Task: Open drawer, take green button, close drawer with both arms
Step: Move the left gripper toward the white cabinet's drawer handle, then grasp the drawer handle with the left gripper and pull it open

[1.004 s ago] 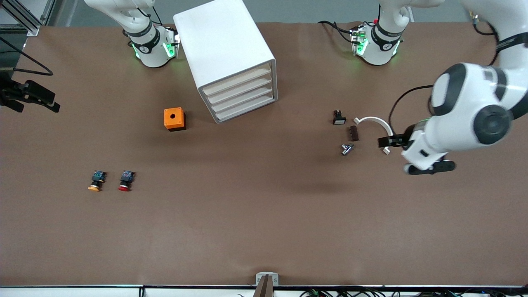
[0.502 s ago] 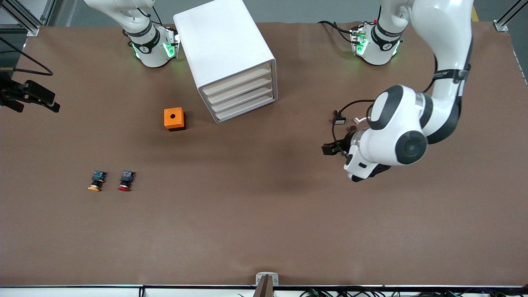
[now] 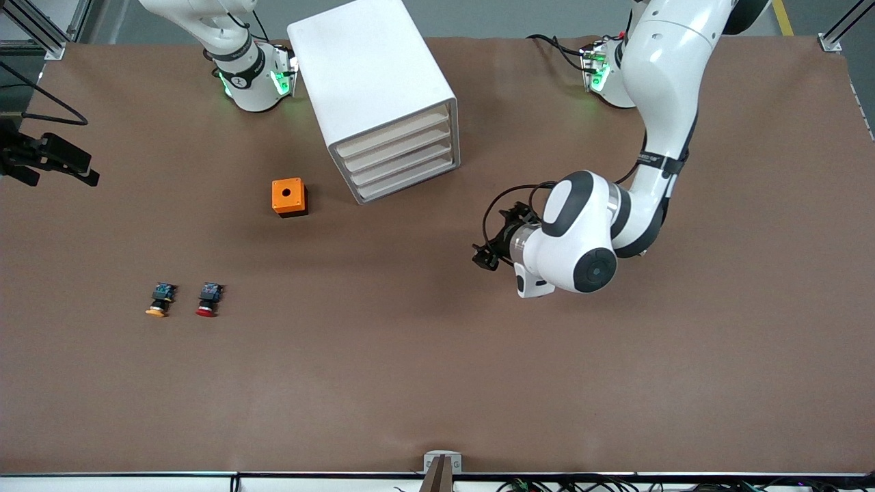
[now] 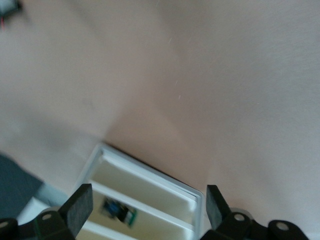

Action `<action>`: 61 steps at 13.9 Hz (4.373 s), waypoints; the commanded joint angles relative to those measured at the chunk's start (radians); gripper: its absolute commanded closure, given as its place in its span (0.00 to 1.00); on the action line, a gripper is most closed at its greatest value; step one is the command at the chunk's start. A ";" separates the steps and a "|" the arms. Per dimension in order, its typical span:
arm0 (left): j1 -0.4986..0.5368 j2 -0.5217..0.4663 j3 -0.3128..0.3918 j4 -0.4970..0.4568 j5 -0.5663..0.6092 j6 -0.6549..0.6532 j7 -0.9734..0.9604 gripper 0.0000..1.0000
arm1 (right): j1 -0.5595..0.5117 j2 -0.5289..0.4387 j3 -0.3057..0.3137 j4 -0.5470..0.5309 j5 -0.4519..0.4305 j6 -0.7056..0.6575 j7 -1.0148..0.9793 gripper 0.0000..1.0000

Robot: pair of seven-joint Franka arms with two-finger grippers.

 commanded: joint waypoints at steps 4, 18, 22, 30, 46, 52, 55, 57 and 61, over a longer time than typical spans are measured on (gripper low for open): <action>-0.008 0.123 -0.012 0.033 -0.190 -0.019 -0.421 0.00 | -0.002 -0.030 0.000 -0.028 -0.001 0.001 -0.008 0.00; -0.051 0.296 -0.082 0.009 -0.403 -0.243 -0.790 0.36 | 0.000 -0.030 0.000 -0.028 -0.001 -0.001 -0.008 0.00; -0.077 0.298 -0.082 -0.037 -0.403 -0.272 -0.794 0.48 | 0.000 -0.030 0.000 -0.028 -0.001 -0.002 -0.008 0.00; -0.117 0.304 -0.082 -0.077 -0.409 -0.310 -0.822 0.52 | -0.002 -0.028 0.000 -0.026 -0.001 -0.005 -0.008 0.00; -0.180 0.321 -0.068 -0.044 -0.409 -0.301 -0.825 0.89 | -0.006 -0.024 -0.003 -0.021 -0.001 -0.005 -0.007 0.00; -0.169 0.327 -0.019 -0.030 -0.414 -0.300 -0.854 0.97 | 0.001 -0.019 0.000 -0.015 -0.050 -0.005 -0.007 0.00; -0.143 0.333 -0.005 -0.014 -0.416 -0.300 -0.851 0.96 | -0.002 -0.015 0.000 -0.014 -0.050 -0.019 -0.007 0.00; -0.126 0.335 -0.005 -0.010 -0.416 -0.296 -0.851 0.95 | -0.002 -0.007 0.000 -0.014 -0.050 -0.019 -0.007 0.00; -0.085 0.335 -0.005 -0.007 -0.455 -0.251 -0.849 0.94 | -0.005 0.054 0.000 -0.011 -0.050 0.016 -0.005 0.00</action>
